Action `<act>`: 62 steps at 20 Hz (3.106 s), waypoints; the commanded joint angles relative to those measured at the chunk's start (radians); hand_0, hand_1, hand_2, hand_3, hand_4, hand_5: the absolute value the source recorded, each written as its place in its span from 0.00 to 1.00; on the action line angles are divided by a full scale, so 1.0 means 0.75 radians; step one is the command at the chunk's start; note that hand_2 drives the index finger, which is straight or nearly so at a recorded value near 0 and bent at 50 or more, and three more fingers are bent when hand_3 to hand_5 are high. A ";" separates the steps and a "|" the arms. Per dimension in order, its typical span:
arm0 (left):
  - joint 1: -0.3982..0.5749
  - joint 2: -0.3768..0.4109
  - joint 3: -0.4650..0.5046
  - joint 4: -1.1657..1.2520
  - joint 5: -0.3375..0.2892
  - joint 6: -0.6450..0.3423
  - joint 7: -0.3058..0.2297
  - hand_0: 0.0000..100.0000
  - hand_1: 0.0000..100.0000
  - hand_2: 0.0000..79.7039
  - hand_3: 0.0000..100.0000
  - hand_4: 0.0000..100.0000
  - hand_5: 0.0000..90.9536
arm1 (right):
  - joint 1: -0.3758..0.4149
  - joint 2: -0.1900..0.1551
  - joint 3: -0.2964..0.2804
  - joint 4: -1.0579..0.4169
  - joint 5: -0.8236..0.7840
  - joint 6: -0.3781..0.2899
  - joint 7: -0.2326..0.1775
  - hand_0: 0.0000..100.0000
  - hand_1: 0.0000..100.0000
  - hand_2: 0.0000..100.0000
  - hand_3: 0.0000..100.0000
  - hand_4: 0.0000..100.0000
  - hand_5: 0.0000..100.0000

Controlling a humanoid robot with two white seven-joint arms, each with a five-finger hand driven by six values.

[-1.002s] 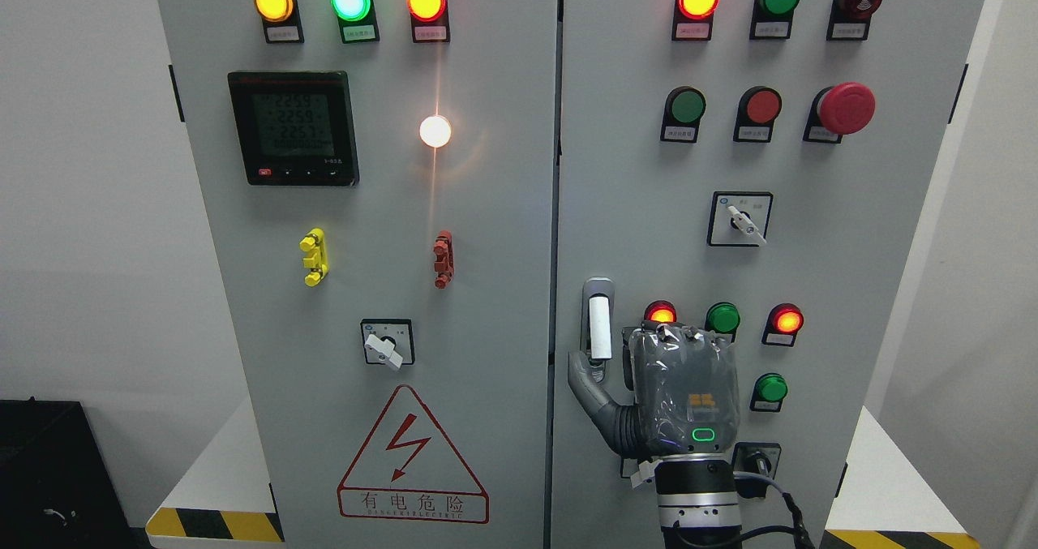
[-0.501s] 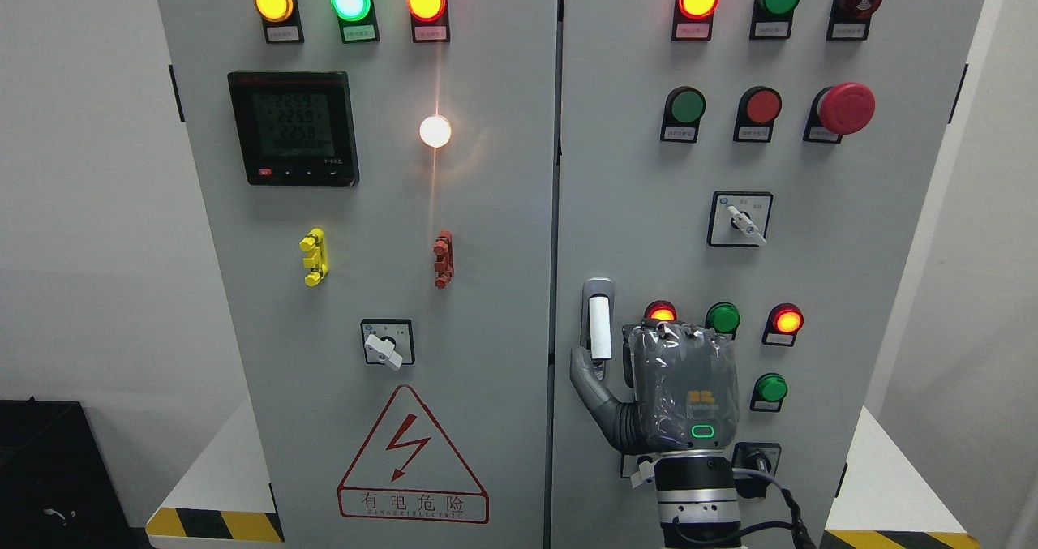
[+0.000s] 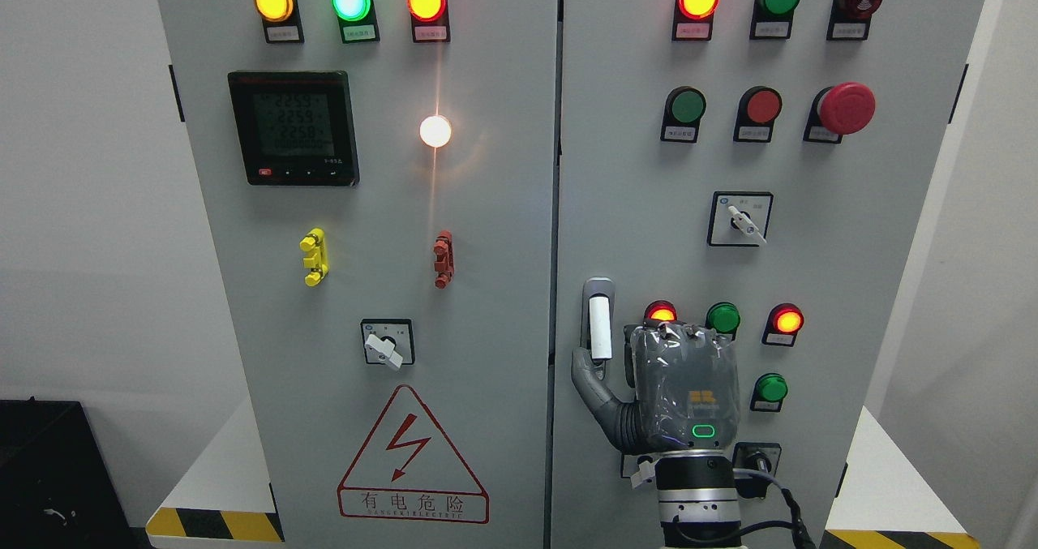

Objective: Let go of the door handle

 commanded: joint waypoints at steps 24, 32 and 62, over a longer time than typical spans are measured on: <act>0.023 0.000 0.000 0.000 0.000 0.001 0.000 0.12 0.56 0.00 0.00 0.00 0.00 | 0.012 0.007 -0.001 -0.010 -0.001 0.027 -0.005 0.54 0.37 1.00 1.00 1.00 1.00; 0.023 0.000 0.000 0.000 0.000 0.001 0.000 0.12 0.56 0.00 0.00 0.00 0.00 | 0.010 0.007 -0.001 -0.010 -0.001 0.029 -0.008 0.53 0.39 1.00 1.00 1.00 1.00; 0.023 0.000 0.000 0.000 0.000 0.001 0.000 0.12 0.56 0.00 0.00 0.00 0.00 | 0.020 0.007 -0.001 -0.025 -0.001 0.029 -0.016 0.53 0.46 1.00 1.00 1.00 1.00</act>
